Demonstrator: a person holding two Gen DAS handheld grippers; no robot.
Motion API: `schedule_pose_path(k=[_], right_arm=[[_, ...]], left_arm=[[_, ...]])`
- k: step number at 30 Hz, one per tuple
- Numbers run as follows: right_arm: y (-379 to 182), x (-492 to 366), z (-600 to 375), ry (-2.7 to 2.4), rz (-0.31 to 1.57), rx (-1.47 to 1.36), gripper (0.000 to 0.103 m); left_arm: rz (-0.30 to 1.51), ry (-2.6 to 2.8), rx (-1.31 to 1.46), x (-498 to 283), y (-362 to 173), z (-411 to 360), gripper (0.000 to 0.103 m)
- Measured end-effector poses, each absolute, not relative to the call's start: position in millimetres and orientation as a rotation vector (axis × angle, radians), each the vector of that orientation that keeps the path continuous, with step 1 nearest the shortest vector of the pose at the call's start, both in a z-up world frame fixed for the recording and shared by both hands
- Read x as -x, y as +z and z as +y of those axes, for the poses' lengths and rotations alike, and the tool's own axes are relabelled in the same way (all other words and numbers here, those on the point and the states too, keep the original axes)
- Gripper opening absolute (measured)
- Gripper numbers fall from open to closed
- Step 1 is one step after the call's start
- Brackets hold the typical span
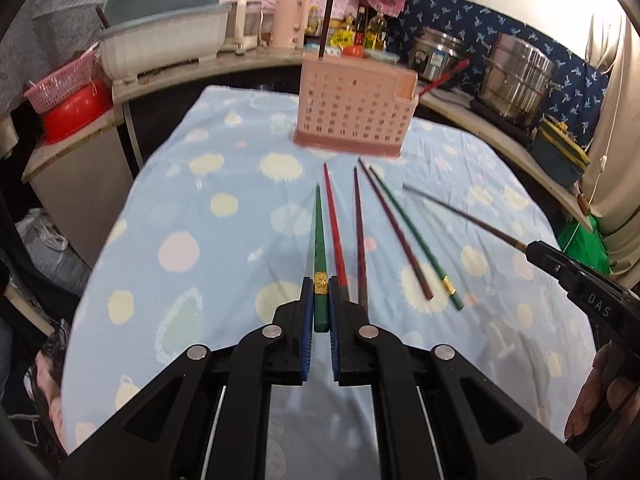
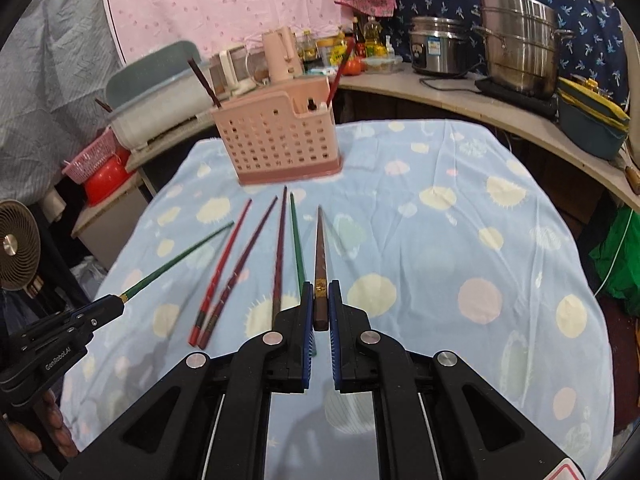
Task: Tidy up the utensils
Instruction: 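Close left gripper on a green chopstick while right gripper grasps a brown chopstick, then carry both chopsticks up and insert them into the pink holder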
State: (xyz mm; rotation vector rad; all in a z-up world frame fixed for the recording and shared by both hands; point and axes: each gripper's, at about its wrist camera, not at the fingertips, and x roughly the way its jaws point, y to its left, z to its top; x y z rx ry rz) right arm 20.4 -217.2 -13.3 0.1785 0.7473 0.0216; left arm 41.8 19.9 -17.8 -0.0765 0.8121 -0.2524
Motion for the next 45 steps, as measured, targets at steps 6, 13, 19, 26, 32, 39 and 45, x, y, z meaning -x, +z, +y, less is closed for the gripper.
schedule_pose_path(k=[6,13,19,26,32,39,45], right_arm=[[31,-20,-219,0.036,0.66,-0.179,0.007],[72,-29,-221,0.042,0.576,-0.176,0.007],[95,-42,-224,0.042,0.529,-0.173,0.007],[116,-58,-231,0.045,0.497,-0.179,0.007],[142,-82,-237,0.052,0.456,-0.171,0.007],[179,-134,-242,0.047,0.399,-0.165,0.007],[207,-175,-239,0.027,0.337,-0.14,0.007]], left_arm=[[0.716,-0.264,0.079,-44,30,21,0.007],[0.636,-0.271,0.069,-56,78,16,0.007],[0.587,-0.276,0.057,-70,110,8,0.007],[0.564,-0.289,0.04,-93,132,-3,0.007],[0.54,-0.299,0.039,-122,153,-10,0.007],[0.473,-0.279,0.022,-167,188,-20,0.007],[0.423,-0.259,0.011,-209,213,-28,0.007]])
